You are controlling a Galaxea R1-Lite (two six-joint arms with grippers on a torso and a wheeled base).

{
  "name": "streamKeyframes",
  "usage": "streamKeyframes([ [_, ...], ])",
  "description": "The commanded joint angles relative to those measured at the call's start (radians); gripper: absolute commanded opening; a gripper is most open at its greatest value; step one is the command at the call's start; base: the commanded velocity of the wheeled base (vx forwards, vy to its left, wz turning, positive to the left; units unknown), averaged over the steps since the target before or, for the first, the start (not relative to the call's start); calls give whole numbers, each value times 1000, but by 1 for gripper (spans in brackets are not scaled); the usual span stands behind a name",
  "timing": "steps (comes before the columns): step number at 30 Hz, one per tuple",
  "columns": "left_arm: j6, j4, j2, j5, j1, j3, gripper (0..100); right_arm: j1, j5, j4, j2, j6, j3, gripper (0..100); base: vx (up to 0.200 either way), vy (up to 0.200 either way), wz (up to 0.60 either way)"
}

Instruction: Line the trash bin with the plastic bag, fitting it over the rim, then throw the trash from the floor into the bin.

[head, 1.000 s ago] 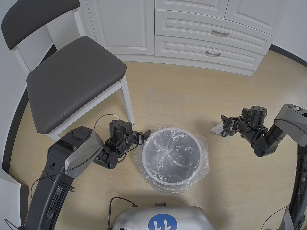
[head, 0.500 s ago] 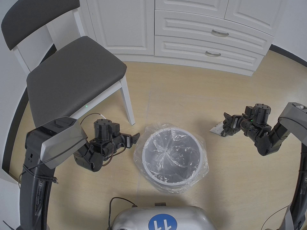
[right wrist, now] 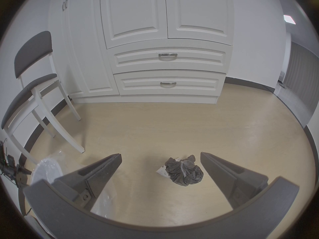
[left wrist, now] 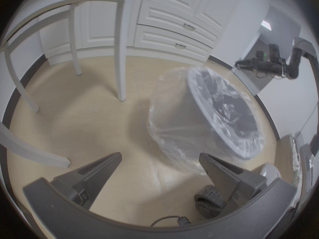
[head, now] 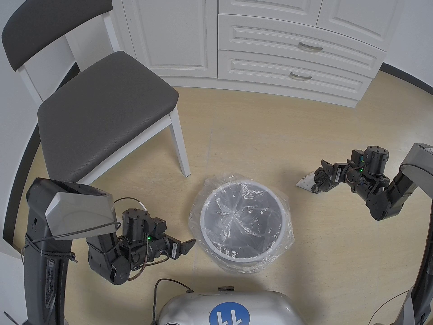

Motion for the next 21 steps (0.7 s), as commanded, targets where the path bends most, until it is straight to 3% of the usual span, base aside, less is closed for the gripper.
streamKeyframes([
  [1, 34, 5, 109, -16, -25, -121, 100, -8, 4, 1, -9, -23, 20, 100, 0, 0, 0],
  [15, 88, 438, 193, -13, 112, -618, 100, -13, 4, 3, 19, -35, 12, 100, 0, 0, 0],
  [21, 88, 525, 245, -18, 119, -743, 100, -17, 4, 1, 33, -57, 11, 100, 0, 0, 0],
])
